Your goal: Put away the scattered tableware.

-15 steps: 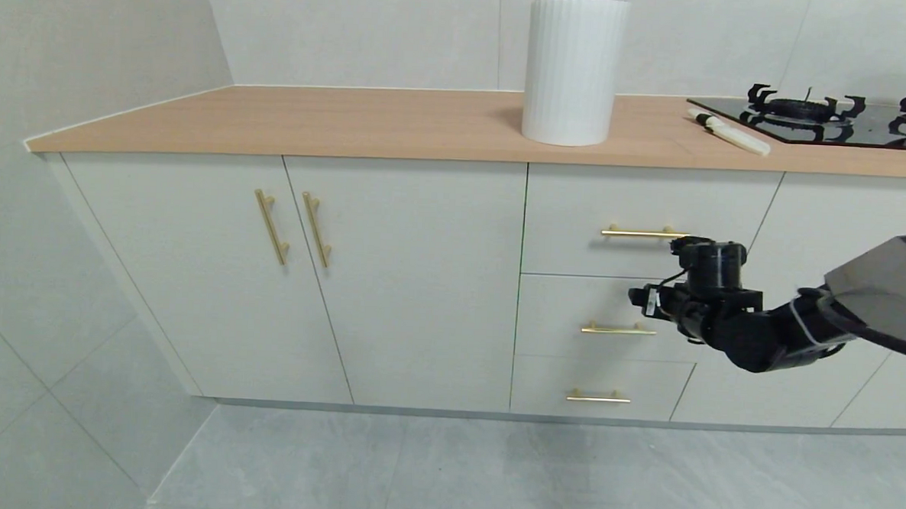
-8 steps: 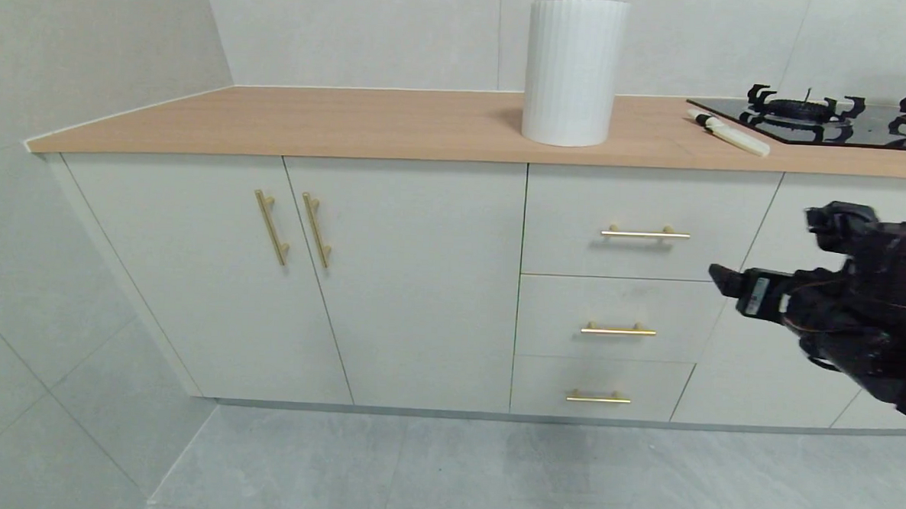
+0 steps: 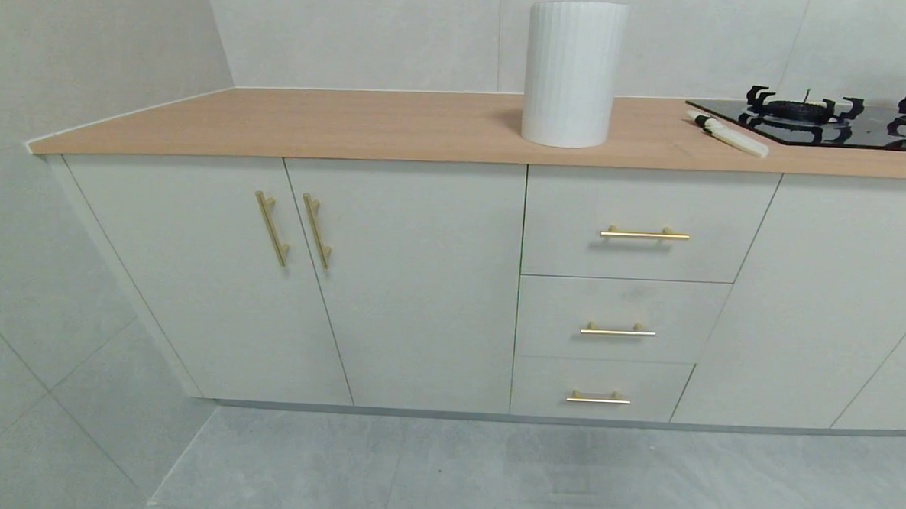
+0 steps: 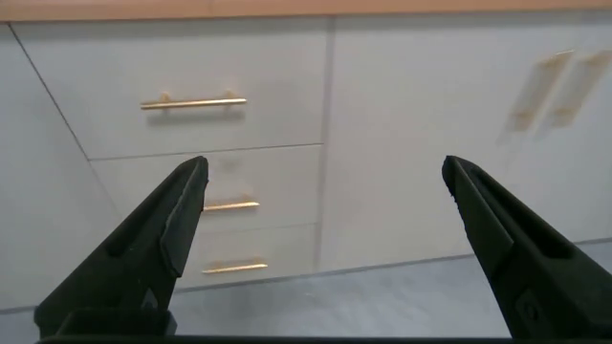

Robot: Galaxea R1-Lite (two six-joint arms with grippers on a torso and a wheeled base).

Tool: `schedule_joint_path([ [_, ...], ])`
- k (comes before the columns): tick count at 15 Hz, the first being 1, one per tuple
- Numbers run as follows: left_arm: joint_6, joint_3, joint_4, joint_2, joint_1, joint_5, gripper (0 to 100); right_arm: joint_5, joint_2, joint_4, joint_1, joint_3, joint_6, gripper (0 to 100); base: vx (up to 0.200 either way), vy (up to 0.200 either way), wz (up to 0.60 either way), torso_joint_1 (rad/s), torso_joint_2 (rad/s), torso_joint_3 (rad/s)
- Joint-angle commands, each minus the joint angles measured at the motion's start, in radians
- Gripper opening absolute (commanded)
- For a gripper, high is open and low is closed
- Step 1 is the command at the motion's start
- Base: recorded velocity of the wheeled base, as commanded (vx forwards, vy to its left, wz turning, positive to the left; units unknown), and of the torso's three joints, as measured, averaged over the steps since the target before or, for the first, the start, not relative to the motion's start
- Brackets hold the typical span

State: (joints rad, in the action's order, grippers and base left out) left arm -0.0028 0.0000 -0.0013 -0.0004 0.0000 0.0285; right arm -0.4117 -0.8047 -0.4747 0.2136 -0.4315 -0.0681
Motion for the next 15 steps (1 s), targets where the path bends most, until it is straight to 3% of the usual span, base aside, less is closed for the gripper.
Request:
schedule_joint_path([
  [1, 0.0, 0.0, 0.0, 0.0, 0.0, 0.001, 100, -0.002, 0.412, 0.214, -0.092, 0.022, -0.085, 100, 0.0, 0.0, 0.0, 0.0, 0.0, 0.0],
  [7, 0.0, 0.0, 0.0, 0.0, 0.0, 0.001, 100, -0.004, 0.722, 0.47, -0.149, 0.023, -0.107, 100, 0.0, 0.0, 0.0, 0.0, 0.0, 0.0],
  [12, 0.0, 0.0, 0.0, 0.0, 0.0, 0.001, 100, 0.037, 0.805, 0.498, -0.207, 0.076, -0.096, 100, 0.0, 0.0, 0.0, 0.0, 0.0, 0.0],
  [15, 0.0, 0.0, 0.0, 0.0, 0.0, 0.001, 100, 0.246, 0.805, 0.484, -0.209, 0.269, 0.027, 100, 0.0, 0.0, 0.0, 0.0, 0.0, 0.0],
])
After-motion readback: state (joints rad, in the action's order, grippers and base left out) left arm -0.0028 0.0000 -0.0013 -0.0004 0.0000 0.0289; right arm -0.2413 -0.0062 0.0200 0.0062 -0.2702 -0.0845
